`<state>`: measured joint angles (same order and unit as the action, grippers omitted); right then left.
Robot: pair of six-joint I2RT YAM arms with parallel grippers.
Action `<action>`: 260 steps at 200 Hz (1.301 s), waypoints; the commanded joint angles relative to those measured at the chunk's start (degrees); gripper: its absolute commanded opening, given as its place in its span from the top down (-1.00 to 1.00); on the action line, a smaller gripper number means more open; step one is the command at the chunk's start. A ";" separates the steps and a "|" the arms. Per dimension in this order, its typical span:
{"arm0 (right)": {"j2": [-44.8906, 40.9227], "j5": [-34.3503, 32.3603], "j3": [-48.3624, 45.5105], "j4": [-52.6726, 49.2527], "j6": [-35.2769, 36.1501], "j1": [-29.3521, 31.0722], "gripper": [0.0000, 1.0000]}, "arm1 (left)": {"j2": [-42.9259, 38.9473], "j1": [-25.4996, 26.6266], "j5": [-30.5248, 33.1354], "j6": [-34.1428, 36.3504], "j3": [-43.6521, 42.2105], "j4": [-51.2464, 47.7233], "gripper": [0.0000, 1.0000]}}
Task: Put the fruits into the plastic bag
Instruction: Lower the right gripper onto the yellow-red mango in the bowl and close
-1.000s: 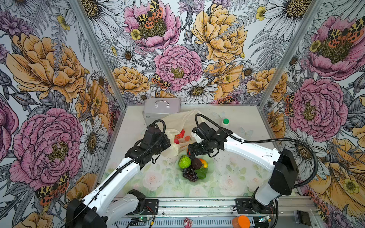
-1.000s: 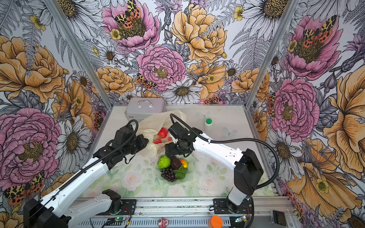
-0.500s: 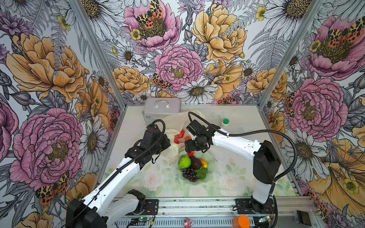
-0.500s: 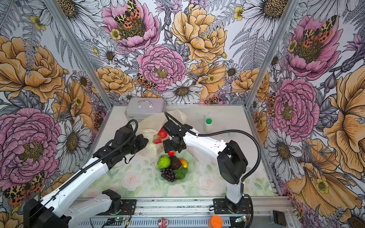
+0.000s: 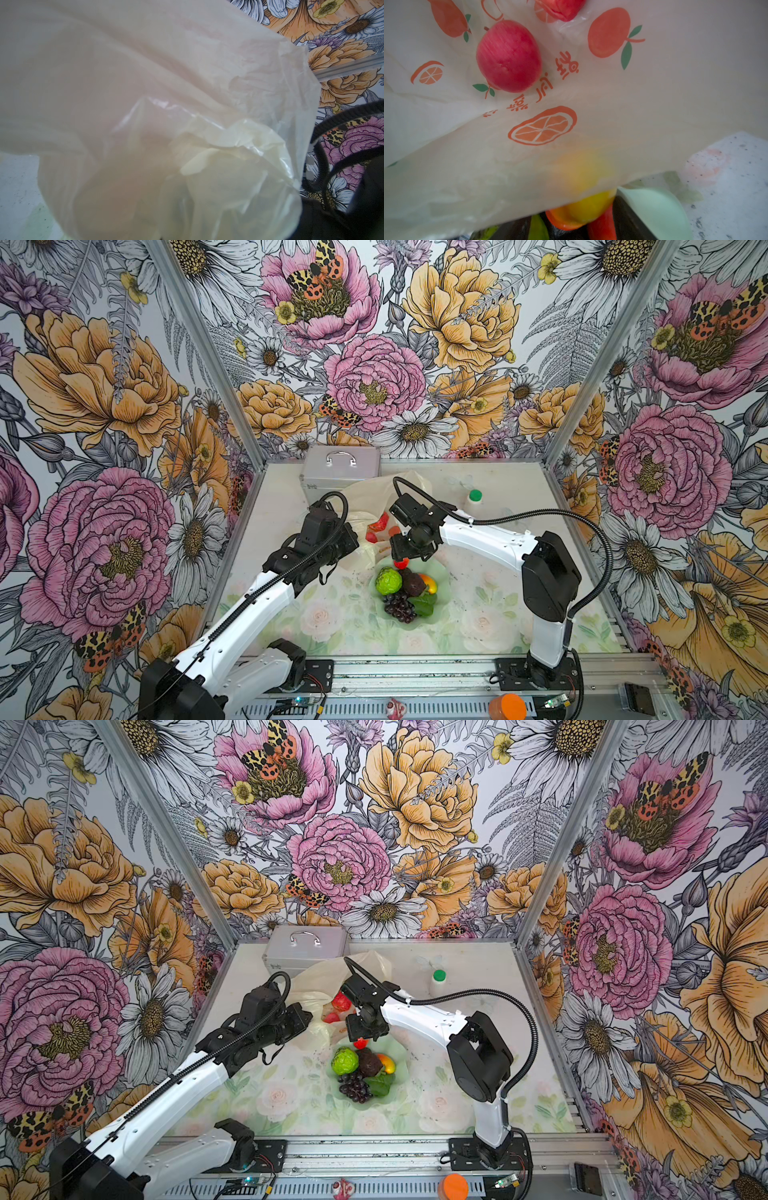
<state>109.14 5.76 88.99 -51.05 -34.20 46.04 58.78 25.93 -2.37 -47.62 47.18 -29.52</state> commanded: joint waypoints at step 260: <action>-11.15 -3.45 -10.81 6.74 -4.45 -1.94 0.28 | -2.01 -0.71 -1.69 0.15 -0.88 0.86 1.00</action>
<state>101.47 3.84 79.42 -46.39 -37.50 46.04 57.84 25.67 -3.51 -47.64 47.13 -29.54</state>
